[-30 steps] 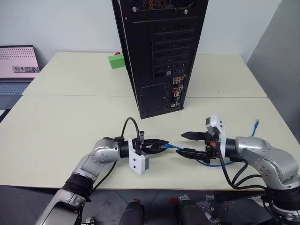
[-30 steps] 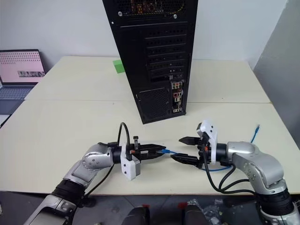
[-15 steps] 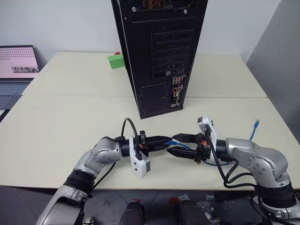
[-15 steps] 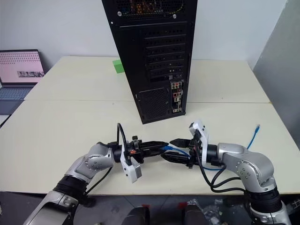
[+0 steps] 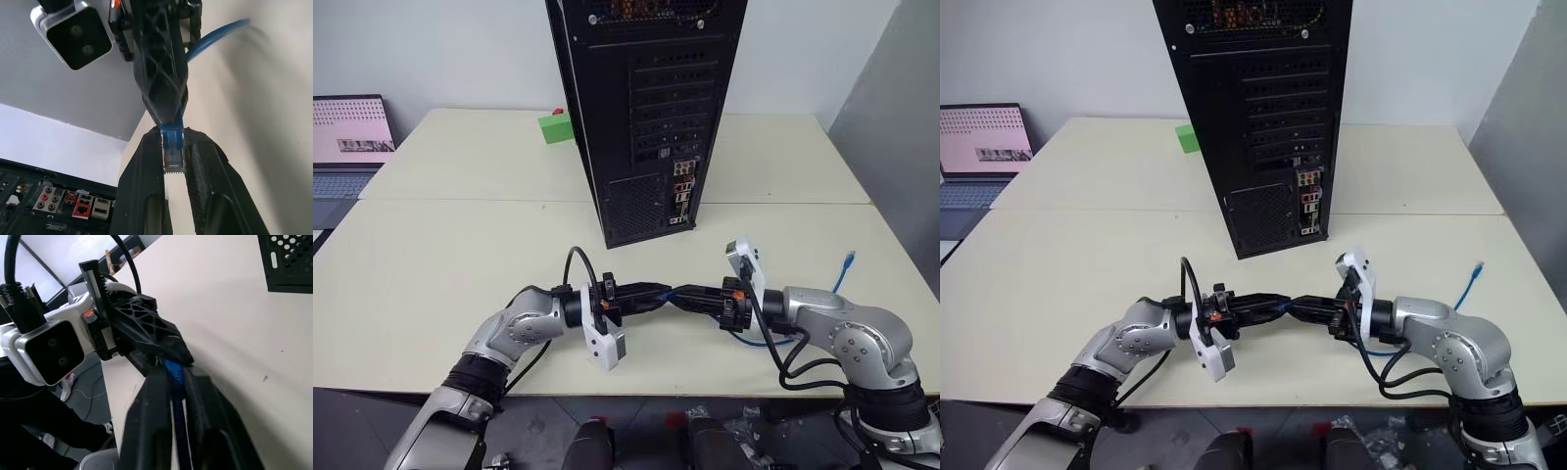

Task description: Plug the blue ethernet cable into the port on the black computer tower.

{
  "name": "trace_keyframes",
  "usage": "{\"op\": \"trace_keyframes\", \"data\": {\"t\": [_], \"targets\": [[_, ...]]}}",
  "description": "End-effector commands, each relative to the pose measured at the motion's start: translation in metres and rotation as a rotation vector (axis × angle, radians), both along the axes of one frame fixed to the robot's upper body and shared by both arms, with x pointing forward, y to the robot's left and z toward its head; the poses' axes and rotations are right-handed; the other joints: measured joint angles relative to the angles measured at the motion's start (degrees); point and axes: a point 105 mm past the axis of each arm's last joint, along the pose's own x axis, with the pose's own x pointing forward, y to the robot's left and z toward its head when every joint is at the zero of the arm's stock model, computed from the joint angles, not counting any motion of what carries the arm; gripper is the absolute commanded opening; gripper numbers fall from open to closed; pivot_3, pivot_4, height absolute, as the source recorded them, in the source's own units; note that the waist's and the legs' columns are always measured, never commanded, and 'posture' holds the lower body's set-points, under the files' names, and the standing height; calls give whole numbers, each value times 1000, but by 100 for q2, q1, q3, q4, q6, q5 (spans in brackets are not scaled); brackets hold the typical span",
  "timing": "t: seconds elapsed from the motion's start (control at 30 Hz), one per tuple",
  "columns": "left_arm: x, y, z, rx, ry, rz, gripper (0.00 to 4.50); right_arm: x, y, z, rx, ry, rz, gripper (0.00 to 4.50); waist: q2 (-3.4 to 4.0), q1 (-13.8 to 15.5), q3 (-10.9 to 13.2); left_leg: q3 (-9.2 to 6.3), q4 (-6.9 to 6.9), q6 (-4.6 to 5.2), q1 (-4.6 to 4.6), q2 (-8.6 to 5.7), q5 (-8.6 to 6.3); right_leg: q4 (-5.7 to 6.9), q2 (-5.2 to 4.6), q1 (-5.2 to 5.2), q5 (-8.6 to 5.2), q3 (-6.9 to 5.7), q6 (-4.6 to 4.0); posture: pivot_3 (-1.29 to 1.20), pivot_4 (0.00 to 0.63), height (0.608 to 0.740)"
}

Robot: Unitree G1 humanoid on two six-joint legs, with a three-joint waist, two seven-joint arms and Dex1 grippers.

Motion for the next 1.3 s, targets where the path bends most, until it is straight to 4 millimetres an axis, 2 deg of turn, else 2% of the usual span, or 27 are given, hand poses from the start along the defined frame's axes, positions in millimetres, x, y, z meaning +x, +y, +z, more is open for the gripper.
{"op": "trace_keyframes", "data": {"t": [0.03,0.1,0.17,0.2,0.33,0.53,0.63,0.8,1.0,1.13,1.3], "targets": [[-2,-1,7,-14,-37,-15,292,0,2,12,34,-27,26,15,0,0,0,0,0,0,0,0,0,0,0,0,0,0,0,0,150,740],[-2,-1,6,-15,-28,-8,292,0,2,12,33,-20,28,9,0,0,0,0,0,0,0,0,0,0,0,0,0,0,0,0,150,740],[1,0,5,-22,-9,12,994,1,1,12,31,-13,31,7,0,0,0,0,0,0,0,0,0,0,0,0,0,0,0,0,150,740],[2,1,4,-19,0,20,1049,1,1,12,30,-11,32,6,0,-2,0,0,0,0,0,0,0,0,0,0,0,0,0,0,150,740],[10,8,-5,0,86,82,1963,2,-2,12,16,-6,27,5,0,-3,0,0,0,0,0,0,0,0,0,0,0,0,0,0,150,740],[25,25,-24,-63,411,267,3134,13,-20,13,-66,-107,-93,5,0,-6,0,0,-1,0,-1,0,0,1,0,-1,0,0,0,0,150,740],[27,22,-16,-198,605,326,3716,27,-32,18,-148,-246,-240,4,0,-6,0,0,-1,0,-3,0,0,3,0,-3,0,0,0,0,150,740],[34,18,8,-414,749,413,3743,32,-29,22,-180,-359,-388,3,0,-4,0,-3,0,0,-4,1,0,1,0,-3,-1,-1,2,0,150,740],[49,16,25,-630,843,559,3743,52,-27,34,-102,-458,-735,2,-1,-18,-1,-3,-2,0,-1,2,0,2,3,-3,-2,2,3,0,150,740],[50,11,33,-672,848,585,3743,65,-24,44,-26,-487,-898,2,-2,-7,-1,-3,-2,-2,-4,2,1,1,3,-5,-1,2,1,0,150,740],[51,10,41,-696,840,594,3743,79,-11,46,25,-480,-977,2,-1,-8,-1,-3,-3,-2,-2,2,1,2,3,-7,0,3,0,0,150,740]]}}
